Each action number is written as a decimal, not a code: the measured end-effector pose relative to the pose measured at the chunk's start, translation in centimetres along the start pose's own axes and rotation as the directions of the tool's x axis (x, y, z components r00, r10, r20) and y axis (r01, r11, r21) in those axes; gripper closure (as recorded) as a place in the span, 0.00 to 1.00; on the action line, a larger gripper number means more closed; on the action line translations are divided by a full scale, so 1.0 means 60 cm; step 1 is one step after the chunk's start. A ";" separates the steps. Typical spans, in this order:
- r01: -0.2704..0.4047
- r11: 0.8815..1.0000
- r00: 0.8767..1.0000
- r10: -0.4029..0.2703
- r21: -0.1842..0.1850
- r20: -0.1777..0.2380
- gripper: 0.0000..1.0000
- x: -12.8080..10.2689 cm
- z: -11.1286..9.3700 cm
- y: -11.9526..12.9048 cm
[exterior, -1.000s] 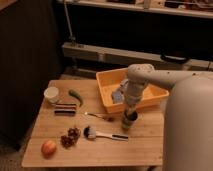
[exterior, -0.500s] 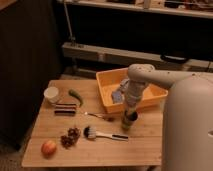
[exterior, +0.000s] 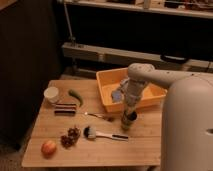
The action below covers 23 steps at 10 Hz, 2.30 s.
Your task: Stack cups on top of each other
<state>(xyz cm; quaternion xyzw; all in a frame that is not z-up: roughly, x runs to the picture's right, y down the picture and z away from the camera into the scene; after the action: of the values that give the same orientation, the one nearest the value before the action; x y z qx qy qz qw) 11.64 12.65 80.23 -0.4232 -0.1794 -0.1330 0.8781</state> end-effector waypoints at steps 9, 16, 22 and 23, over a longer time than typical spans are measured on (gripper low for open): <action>0.004 1.000 1.000 -0.004 0.004 0.007 0.20 -0.004 -0.010 0.005; -0.010 0.995 0.997 0.002 0.099 0.075 0.20 -0.008 -0.091 0.034; 0.088 0.991 0.985 -0.102 0.099 0.141 0.20 -0.028 -0.097 0.048; 0.091 0.991 0.985 -0.105 0.103 0.139 0.20 -0.030 -0.097 0.048</action>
<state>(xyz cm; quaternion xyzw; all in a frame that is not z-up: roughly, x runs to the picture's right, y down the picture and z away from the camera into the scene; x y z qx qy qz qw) 12.31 9.94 74.07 -0.3797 -0.2691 -0.1362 0.8746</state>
